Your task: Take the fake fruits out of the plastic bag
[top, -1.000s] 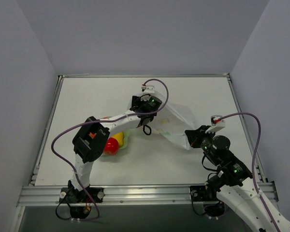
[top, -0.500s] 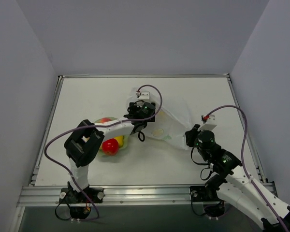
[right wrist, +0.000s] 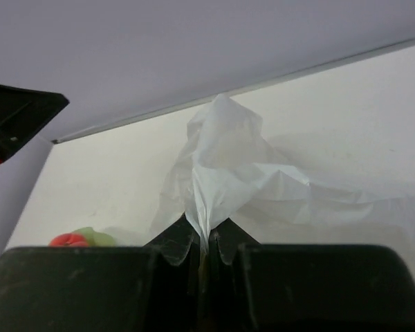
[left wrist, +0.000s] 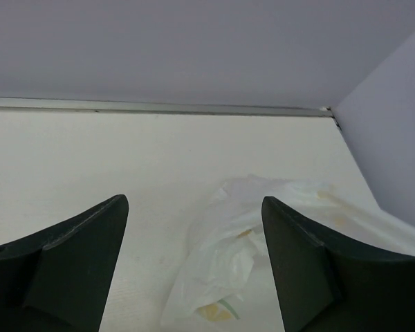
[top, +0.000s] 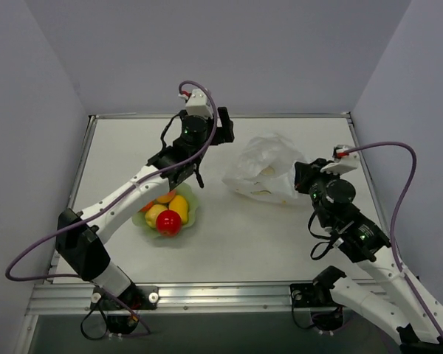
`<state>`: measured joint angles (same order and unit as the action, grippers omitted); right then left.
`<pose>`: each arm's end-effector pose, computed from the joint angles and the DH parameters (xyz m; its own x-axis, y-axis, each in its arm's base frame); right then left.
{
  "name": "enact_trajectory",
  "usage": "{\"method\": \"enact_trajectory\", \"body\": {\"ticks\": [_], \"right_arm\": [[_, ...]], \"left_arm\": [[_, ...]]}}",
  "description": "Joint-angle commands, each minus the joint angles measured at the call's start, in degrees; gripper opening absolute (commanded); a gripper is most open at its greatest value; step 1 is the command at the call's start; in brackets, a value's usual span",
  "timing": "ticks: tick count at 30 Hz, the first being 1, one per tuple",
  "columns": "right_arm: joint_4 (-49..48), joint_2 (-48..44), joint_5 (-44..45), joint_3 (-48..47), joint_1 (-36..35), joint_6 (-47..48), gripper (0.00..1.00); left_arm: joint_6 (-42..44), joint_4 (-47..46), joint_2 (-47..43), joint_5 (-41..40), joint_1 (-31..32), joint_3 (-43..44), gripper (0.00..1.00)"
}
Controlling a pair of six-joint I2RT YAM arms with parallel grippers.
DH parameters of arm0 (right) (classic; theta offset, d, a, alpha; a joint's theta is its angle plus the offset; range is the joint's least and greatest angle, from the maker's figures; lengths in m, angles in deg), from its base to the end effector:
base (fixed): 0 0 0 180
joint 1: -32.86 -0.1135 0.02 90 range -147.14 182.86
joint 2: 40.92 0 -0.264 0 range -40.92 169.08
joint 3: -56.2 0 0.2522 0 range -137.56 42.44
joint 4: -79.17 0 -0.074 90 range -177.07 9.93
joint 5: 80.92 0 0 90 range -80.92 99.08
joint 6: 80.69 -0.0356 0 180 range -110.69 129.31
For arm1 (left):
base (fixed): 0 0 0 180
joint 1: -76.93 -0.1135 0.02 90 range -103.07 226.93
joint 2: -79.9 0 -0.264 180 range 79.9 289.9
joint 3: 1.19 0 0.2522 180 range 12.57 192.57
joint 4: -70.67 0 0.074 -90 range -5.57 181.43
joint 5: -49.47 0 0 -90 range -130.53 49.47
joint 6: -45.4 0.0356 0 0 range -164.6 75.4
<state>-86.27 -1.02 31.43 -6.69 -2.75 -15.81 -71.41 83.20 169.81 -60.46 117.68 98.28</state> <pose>0.1342 0.0795 0.3970 0.0091 0.4895 -0.8720 -0.2613 0.8429 0.4704 0.2925 -0.2360 0.4138 -0.1955 -0.3913 -0.8993 0.2998 0.8492 -0.4347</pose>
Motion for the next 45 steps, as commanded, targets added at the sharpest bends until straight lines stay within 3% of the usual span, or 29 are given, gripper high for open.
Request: {"method": "enact_trajectory", "body": {"ticks": [1,4,8,9,13,14,15,16,20,24,31,37,45], "right_arm": [[0.70,5.09,7.09,4.29,1.24,-0.01,0.00],[-4.48,4.49,6.49,11.05,3.17,-3.25,0.00],[-3.71,2.38,1.04,15.80,7.66,-6.07,0.00],[-2.65,2.03,-0.01,16.60,8.45,-6.86,0.04],[-1.06,-0.69,-9.67,23.87,9.96,-14.50,0.23],[-1.06,-3.48,-9.08,25.12,9.52,-16.43,0.35],[1.98,-5.17,-7.51,25.91,8.03,-16.88,0.66],[2.97,-6.84,-5.84,26.18,7.41,-16.80,0.74],[6.84,-10.46,0.57,19.45,5.38,-13.47,0.82],[8.78,-6.34,4.19,10.73,4.77,-7.50,1.00],[10.63,-0.09,9.82,-5.60,4.68,-0.11,1.00],[10.63,0.18,5.26,-17.65,4.59,5.17,1.00],[10.54,-7.99,-1.86,-23.83,4.77,7.90,1.00]], "left_arm": [[-0.69,1.94,-2.09,13.49,0.55,-5.26,0.76],[-2.63,-0.61,-8.77,15.62,1.34,-12.29,0.77],[-4.30,4.28,-22.45,13.42,2.23,-21.08,0.78],[-4.57,5.44,-24.93,13.24,2.40,-22.85,0.78],[-5.10,13.26,-37.06,10.53,3.10,-29.36,0.80],[-5.01,16.93,-41.09,9.91,3.28,-30.16,0.80],[-5.01,18.97,-42.96,9.29,3.28,-31.21,0.80],[-5.01,20.64,-44.54,8.68,3.37,-31.57,0.81],[-3.69,27.41,-49.74,6.48,3.46,-32.80,0.82],[-2.73,28.92,-48.16,7.62,3.46,-31.49,0.84],[3.50,33.22,-51.93,5.25,3.46,-24.55,0.94],[6.15,39.20,-57.91,-2.74,3.37,-18.48,0.94],[5.36,43.95,-65.91,-8.90,3.37,-14.43,0.94]]}}
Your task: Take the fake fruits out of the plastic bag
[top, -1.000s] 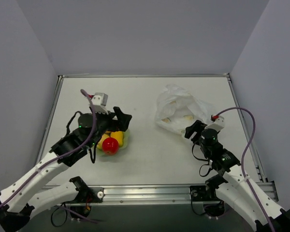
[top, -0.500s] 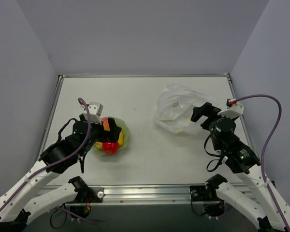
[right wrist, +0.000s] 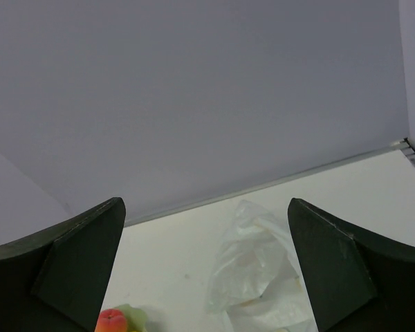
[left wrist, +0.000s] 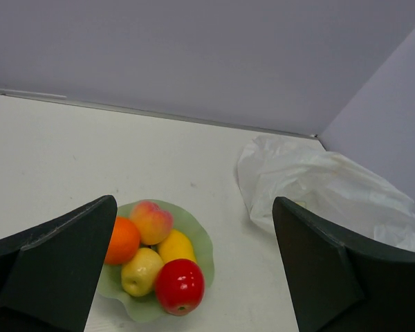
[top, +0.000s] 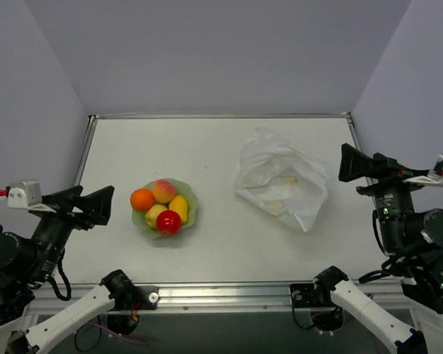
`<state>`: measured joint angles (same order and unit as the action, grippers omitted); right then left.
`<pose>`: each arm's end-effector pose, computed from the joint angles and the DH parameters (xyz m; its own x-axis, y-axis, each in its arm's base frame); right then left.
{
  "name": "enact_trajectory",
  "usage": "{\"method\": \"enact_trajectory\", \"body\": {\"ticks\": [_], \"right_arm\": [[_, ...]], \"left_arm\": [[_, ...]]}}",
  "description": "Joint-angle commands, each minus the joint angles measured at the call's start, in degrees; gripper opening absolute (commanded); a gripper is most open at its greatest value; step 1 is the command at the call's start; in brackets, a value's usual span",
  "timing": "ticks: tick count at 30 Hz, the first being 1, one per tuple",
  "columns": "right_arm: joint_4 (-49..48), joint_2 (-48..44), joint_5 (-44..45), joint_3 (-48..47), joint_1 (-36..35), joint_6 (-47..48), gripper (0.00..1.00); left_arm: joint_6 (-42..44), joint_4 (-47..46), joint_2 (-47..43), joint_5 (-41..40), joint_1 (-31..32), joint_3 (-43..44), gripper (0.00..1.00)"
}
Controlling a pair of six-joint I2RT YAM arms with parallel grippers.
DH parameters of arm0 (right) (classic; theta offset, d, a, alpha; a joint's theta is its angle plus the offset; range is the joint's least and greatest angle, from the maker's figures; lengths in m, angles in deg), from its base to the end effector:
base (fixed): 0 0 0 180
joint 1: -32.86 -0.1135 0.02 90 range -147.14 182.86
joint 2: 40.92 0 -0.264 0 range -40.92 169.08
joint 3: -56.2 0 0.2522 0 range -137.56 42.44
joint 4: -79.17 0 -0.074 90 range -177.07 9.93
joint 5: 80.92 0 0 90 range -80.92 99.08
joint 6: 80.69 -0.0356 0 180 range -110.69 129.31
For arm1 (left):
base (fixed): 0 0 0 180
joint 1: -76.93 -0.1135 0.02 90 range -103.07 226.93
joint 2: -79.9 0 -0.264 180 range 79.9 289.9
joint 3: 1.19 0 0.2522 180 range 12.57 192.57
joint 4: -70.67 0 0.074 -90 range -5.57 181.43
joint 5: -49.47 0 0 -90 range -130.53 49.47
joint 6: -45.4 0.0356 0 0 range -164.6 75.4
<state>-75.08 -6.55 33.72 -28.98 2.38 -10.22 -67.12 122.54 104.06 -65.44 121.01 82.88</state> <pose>0.0573 0.0165 0.5031 0.2987 0.5284 -0.7947 -0.2498 0.8470 0.4693 0.0182 0.0033 0.4546 -0.0341 -0.4505 -0.8921 0.3446 0.8326 -0.4337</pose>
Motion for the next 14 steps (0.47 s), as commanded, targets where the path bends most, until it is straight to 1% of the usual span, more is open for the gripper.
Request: {"method": "enact_trajectory", "body": {"ticks": [1,4,8,12,14], "right_arm": [[-0.65,-3.34,-5.04,-1.01,-0.46,2.30,1.00],[-0.56,-6.59,-6.80,2.06,-0.46,2.56,1.00],[-0.56,-11.24,-6.28,5.32,-0.46,2.22,1.00],[-0.56,-12.75,-4.61,6.11,-0.37,2.57,1.00],[-0.56,-12.40,-5.13,6.11,-0.37,2.74,1.00]], "left_arm": [[0.90,4.61,-0.95,-4.10,0.05,0.98,0.94],[1.08,4.43,-3.77,-4.27,0.05,0.71,0.94],[1.34,4.78,-5.70,-3.84,0.05,1.32,0.94],[1.52,4.78,-6.85,-3.57,0.05,1.59,0.94],[1.34,5.22,-6.76,-3.22,0.05,1.77,0.94]]}}
